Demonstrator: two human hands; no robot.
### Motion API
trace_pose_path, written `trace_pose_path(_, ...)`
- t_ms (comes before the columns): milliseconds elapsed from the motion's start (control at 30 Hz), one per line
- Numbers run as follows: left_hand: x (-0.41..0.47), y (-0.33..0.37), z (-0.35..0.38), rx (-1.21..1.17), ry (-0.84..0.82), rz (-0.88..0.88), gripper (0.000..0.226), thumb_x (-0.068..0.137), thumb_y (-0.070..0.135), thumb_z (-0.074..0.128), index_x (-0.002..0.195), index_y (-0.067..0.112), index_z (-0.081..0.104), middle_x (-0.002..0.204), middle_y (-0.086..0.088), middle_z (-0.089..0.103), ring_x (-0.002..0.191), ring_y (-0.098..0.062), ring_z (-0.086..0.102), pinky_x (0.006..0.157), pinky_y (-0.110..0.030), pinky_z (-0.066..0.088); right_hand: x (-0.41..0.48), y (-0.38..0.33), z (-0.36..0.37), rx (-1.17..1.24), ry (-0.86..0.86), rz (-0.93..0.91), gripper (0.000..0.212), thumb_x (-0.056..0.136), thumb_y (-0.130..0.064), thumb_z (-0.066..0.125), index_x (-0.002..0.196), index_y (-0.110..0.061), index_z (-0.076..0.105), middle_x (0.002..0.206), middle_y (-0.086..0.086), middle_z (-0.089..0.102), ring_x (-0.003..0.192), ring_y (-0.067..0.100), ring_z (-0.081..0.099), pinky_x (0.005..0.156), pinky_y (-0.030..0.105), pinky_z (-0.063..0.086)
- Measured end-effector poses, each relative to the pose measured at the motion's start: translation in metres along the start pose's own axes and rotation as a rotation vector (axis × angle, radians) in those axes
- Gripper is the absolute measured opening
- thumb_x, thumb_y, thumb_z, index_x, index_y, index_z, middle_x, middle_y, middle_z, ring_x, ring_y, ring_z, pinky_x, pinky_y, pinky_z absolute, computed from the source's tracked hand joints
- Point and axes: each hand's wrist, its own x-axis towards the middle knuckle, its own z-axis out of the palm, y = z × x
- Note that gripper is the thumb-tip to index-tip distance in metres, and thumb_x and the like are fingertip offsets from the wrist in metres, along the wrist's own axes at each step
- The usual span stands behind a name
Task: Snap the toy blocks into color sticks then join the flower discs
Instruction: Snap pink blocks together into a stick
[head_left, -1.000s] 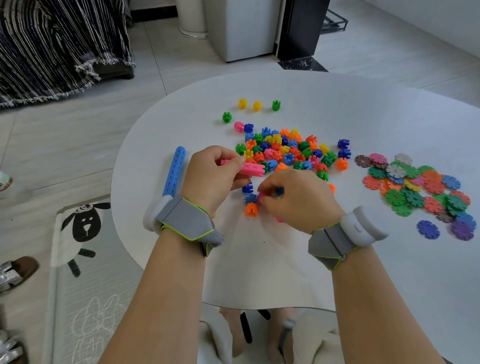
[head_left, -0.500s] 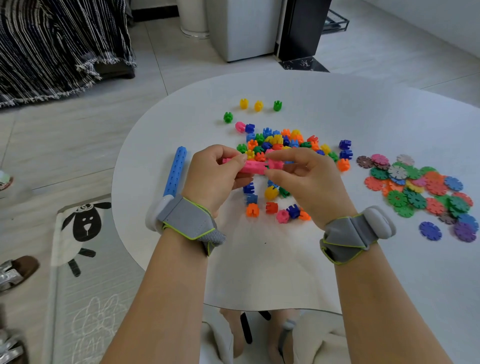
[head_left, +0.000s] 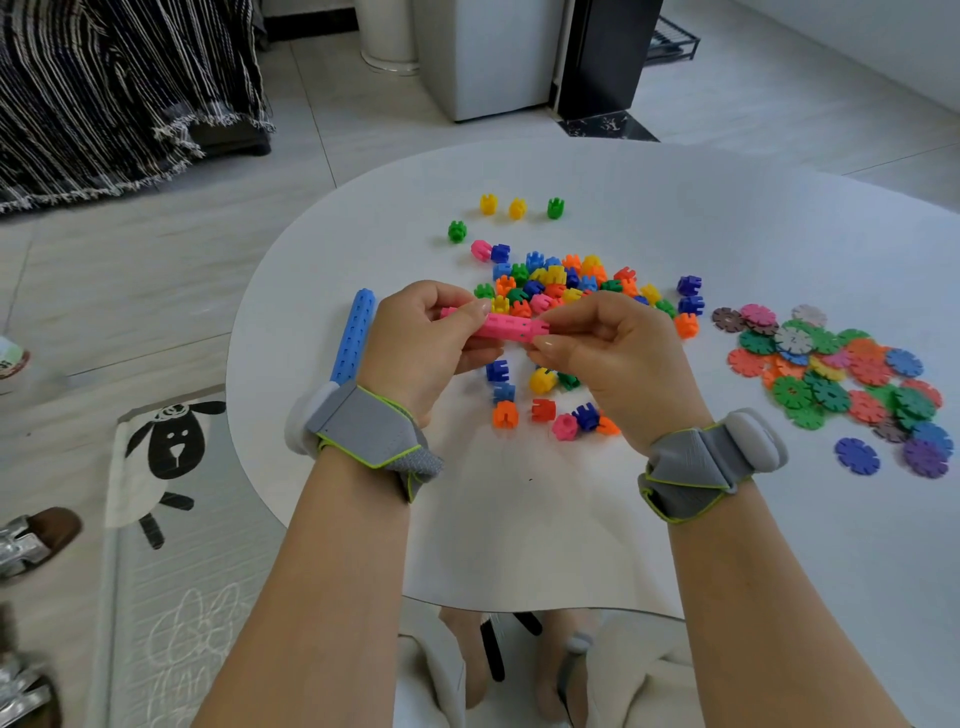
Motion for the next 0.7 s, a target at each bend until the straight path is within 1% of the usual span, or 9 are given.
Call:
trace_pose_path(100, -0.001, 0.001, 0.001, 0.002, -0.019, -0.006, 0.007, 0.089, 0.005, 0.058, 0.083, 0.008, 0.058, 0.079, -0.012, 0.065, 0.061, -0.016, 0.067, 0.063, -0.027, 0.059, -0.001, -0.001, 0.0, -0.018, 0.001, -0.004, 0.019, 0.077, 0.001, 0.073, 0.084, -0.016, 0.068, 0.08, -0.001, 0.072, 0.071, 0.012, 0.072, 0.07, 0.024, 0.058)
trace_pose_path(200, -0.003, 0.001, 0.0, -0.001, -0.034, -0.006, 0.008, 0.09, 0.006, 0.058, 0.082, 0.007, 0.058, 0.079, -0.011, 0.065, 0.06, -0.014, 0.068, 0.062, -0.026, 0.059, -0.003, -0.001, -0.001, -0.007, 0.004, -0.001, 0.018, 0.077, 0.0, 0.073, 0.084, -0.016, 0.069, 0.079, 0.0, 0.073, 0.072, 0.015, 0.072, 0.072, 0.03, 0.06)
trace_pose_path(267, -0.005, 0.002, 0.0, 0.002, -0.042, -0.01, 0.008, 0.09, 0.006, 0.059, 0.082, 0.007, 0.059, 0.079, -0.01, 0.065, 0.059, -0.013, 0.068, 0.062, -0.026, 0.059, -0.003, -0.001, -0.003, -0.005, 0.0, -0.002, 0.019, 0.077, 0.001, 0.073, 0.084, -0.017, 0.069, 0.08, 0.001, 0.073, 0.072, 0.016, 0.072, 0.071, 0.028, 0.059)
trace_pose_path(333, -0.007, 0.002, 0.0, 0.011, -0.053, -0.018, 0.009, 0.089, 0.006, 0.059, 0.08, 0.007, 0.059, 0.08, -0.011, 0.064, 0.059, -0.013, 0.068, 0.062, -0.026, 0.059, -0.004, -0.003, -0.004, -0.046, -0.022, -0.01, 0.02, 0.078, 0.002, 0.071, 0.085, -0.017, 0.069, 0.081, 0.002, 0.072, 0.073, 0.016, 0.072, 0.067, 0.026, 0.059)
trace_pose_path(433, -0.009, 0.004, 0.0, 0.02, -0.076, -0.023, 0.009, 0.088, 0.005, 0.06, 0.079, 0.008, 0.059, 0.086, -0.013, 0.063, 0.06, -0.014, 0.068, 0.062, -0.026, 0.059, -0.007, -0.004, -0.004, -0.11, -0.052, 0.021, 0.021, 0.079, -0.002, 0.072, 0.09, -0.019, 0.068, 0.082, 0.001, 0.072, 0.067, 0.012, 0.071, 0.064, 0.026, 0.058)
trace_pose_path(500, -0.012, 0.004, -0.001, 0.032, -0.087, -0.028, 0.009, 0.088, 0.004, 0.06, 0.079, 0.008, 0.059, 0.09, -0.015, 0.063, 0.062, -0.016, 0.068, 0.063, -0.027, 0.059, -0.009, 0.0, -0.007, -0.236, -0.053, 0.035, 0.02, 0.078, -0.01, 0.075, 0.095, -0.021, 0.068, 0.08, -0.006, 0.071, 0.061, 0.005, 0.067, 0.067, 0.025, 0.057)
trace_pose_path(567, -0.015, 0.004, -0.003, 0.048, -0.089, -0.035, 0.01, 0.088, 0.004, 0.06, 0.079, 0.008, 0.059, 0.091, -0.015, 0.062, 0.063, -0.018, 0.068, 0.064, -0.027, 0.059, -0.012, 0.003, -0.01, -0.451, -0.052, -0.002, 0.019, 0.078, -0.022, 0.077, 0.095, -0.022, 0.07, 0.075, -0.017, 0.064, 0.054, -0.005, 0.056, 0.064, 0.016, 0.047)
trace_pose_path(633, -0.018, 0.002, -0.004, 0.066, -0.088, -0.041, 0.011, 0.088, 0.004, 0.06, 0.078, 0.008, 0.059, 0.09, -0.015, 0.062, 0.064, -0.02, 0.067, 0.062, -0.026, 0.059, -0.016, 0.003, -0.013, -0.636, -0.065, -0.023, 0.016, 0.079, -0.029, 0.076, 0.092, -0.022, 0.071, 0.076, -0.017, 0.06, 0.058, -0.005, 0.05, 0.059, 0.009, 0.037)
trace_pose_path(700, -0.019, 0.002, -0.004, 0.078, -0.09, -0.04, 0.012, 0.088, 0.003, 0.06, 0.077, 0.008, 0.058, 0.088, -0.015, 0.062, 0.062, -0.019, 0.066, 0.06, -0.025, 0.058, -0.019, 0.001, -0.016, -0.781, -0.139, -0.01, 0.018, 0.079, -0.032, 0.074, 0.093, -0.02, 0.072, 0.078, -0.011, 0.06, 0.065, 0.0, 0.051, 0.058, 0.008, 0.037)
